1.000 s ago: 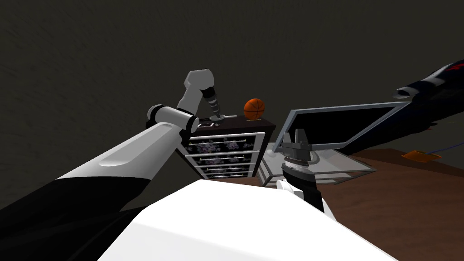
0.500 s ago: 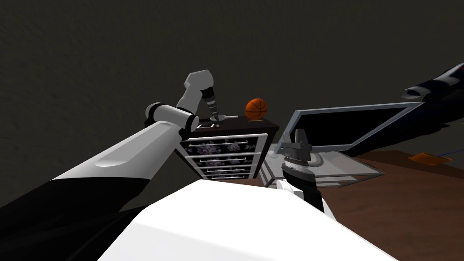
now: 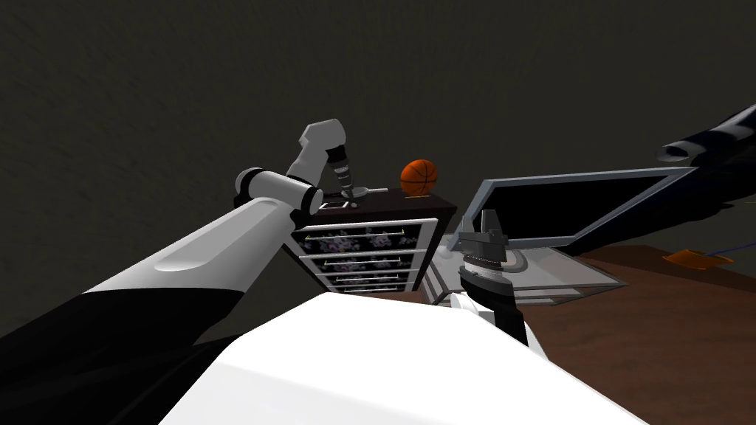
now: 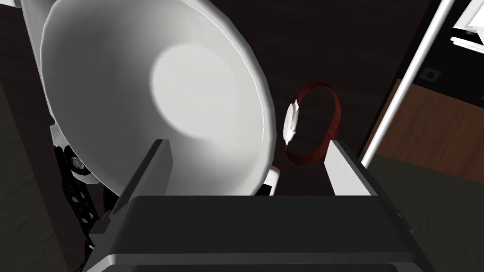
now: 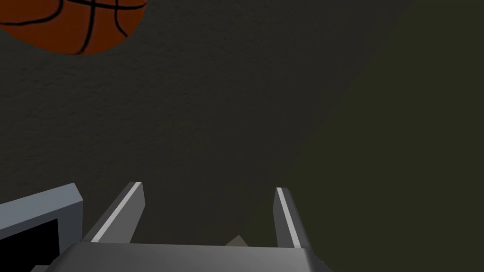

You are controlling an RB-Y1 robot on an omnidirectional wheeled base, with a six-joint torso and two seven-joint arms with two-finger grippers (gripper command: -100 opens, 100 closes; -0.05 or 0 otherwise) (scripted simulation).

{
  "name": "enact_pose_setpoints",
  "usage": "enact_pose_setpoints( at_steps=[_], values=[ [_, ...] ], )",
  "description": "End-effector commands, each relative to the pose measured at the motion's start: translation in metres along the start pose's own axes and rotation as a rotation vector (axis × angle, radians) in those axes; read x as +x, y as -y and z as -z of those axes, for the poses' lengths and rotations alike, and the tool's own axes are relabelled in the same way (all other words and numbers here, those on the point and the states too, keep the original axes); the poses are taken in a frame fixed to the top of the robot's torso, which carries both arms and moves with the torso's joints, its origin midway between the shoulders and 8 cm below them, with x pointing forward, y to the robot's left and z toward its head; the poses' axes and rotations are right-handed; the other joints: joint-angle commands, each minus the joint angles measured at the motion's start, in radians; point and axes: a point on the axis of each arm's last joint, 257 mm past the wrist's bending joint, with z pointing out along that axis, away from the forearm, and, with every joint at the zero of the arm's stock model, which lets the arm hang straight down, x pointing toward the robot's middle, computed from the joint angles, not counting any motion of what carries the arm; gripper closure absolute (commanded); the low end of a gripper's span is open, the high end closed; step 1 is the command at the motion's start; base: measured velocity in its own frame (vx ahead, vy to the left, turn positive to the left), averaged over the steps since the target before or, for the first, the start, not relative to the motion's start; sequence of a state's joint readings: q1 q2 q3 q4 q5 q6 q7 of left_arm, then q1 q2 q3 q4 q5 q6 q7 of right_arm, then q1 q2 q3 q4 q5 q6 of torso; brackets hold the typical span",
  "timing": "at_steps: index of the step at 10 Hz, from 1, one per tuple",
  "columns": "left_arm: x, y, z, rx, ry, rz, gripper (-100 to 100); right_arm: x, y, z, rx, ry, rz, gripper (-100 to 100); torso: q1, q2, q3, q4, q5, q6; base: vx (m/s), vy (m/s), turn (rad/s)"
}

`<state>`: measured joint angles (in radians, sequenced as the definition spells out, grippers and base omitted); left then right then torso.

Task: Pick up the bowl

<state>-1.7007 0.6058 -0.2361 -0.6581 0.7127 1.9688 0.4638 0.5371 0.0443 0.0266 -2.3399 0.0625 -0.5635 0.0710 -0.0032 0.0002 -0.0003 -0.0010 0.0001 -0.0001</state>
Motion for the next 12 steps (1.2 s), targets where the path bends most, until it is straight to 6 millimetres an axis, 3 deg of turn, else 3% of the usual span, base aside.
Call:
enact_pose_setpoints(
  at_steps=[1,4,6,7,11,12],
  values=[
    [-0.014,0.005,-0.006,0.003,-0.001,-0.002,-100,0.0,0.0,0.0,0.0,0.0,0.0,0,0.0,0.0,0.0,0.0,0.0,0.0,-0.007,-0.108,-0.02],
    [-0.046,0.014,-0.016,0.005,0.002,0.005,-100,0.0,0.0,0.0,0.0,0.0,0.0,0,-0.004,0.001,0.0,0.0,-0.001,0.0,-0.005,-0.107,-0.021],
    [-0.044,0.013,-0.016,0.002,0.003,0.006,-100,0.0,0.0,0.0,0.0,0.0,0.0,0,-0.002,0.0,0.0,0.0,-0.001,0.0,-0.003,-0.038,-0.003],
    [-0.044,0.013,-0.017,0.004,0.003,0.004,100,0.0,0.0,0.0,0.0,0.0,0.0,0,0.001,0.0,0.0,0.0,0.0,0.0,0.0,0.0,0.0],
    [-0.044,0.013,-0.017,0.003,0.003,0.006,100,0.0,0.0,0.0,0.0,0.0,0.0,0,0.003,0.0,0.0,0.0,0.0,0.0,0.0,0.0,0.0],
    [-0.044,0.013,-0.017,0.003,0.003,0.006,0,0.0,0.0,0.0,0.0,0.0,0.0,0,0.003,0.0,0.0,0.0,0.0,0.001,0.0,0.0,0.0]
  ],
)
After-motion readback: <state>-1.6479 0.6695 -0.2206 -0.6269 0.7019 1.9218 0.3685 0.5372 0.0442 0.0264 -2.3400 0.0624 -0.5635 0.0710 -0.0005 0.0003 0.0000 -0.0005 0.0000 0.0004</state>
